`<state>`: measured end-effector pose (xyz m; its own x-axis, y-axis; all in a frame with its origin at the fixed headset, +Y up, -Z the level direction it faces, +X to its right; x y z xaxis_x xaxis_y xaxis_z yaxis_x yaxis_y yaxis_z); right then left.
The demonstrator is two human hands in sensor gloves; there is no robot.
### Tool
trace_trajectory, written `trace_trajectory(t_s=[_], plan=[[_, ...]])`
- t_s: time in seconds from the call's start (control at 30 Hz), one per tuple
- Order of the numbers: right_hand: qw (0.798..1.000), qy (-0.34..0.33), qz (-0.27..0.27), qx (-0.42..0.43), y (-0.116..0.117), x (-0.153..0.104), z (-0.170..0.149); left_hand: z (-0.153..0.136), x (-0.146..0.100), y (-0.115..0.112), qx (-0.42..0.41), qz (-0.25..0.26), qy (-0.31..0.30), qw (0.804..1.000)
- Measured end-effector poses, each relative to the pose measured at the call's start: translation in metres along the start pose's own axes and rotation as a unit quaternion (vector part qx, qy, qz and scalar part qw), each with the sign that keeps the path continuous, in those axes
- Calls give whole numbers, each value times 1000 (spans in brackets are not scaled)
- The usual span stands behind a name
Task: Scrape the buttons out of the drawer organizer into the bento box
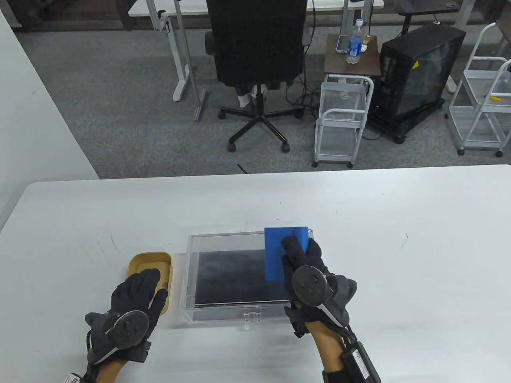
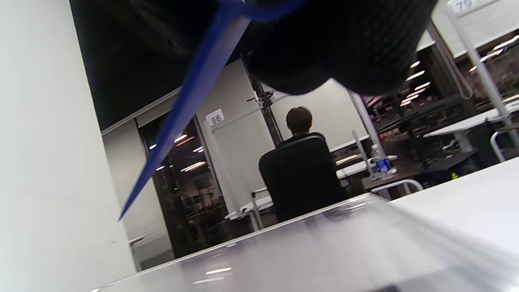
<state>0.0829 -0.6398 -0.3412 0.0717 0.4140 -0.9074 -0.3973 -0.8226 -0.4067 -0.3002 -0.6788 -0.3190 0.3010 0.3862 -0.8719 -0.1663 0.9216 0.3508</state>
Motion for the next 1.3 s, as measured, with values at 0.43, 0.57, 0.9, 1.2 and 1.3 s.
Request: trace_trajectory(t_s=[0.43, 0.57, 0.9, 1.2, 1.3], plan=[[993, 102, -58, -13, -16, -22, -93, 28, -7, 4, -5, 0, -82, 997], [989, 139, -49, -19, -16, -26, -120, 37, -10, -1, -9, -3, -137, 991], [967, 253, 35, -20, 3, -31, -169, 45, -12, -8, -15, -24, -184, 983], [934, 247, 249, -70, 61, -28, -182, 51, -14, -11, -16, -38, -206, 978], [929, 261, 253, -60, 67, -28, -181, 51, -14, -12, -16, -38, -207, 977]])
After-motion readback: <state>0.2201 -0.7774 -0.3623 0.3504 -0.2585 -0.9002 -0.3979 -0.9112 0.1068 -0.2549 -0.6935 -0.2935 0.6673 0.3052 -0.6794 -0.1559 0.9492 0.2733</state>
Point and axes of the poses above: the tracker on the back of each hand, its own z axis roughly to the thumb side, its own x axis roughly from the wrist to the fingertips, y = z × x, the point moved 2 cm from there along x, roughly from the wrist to the fingertips
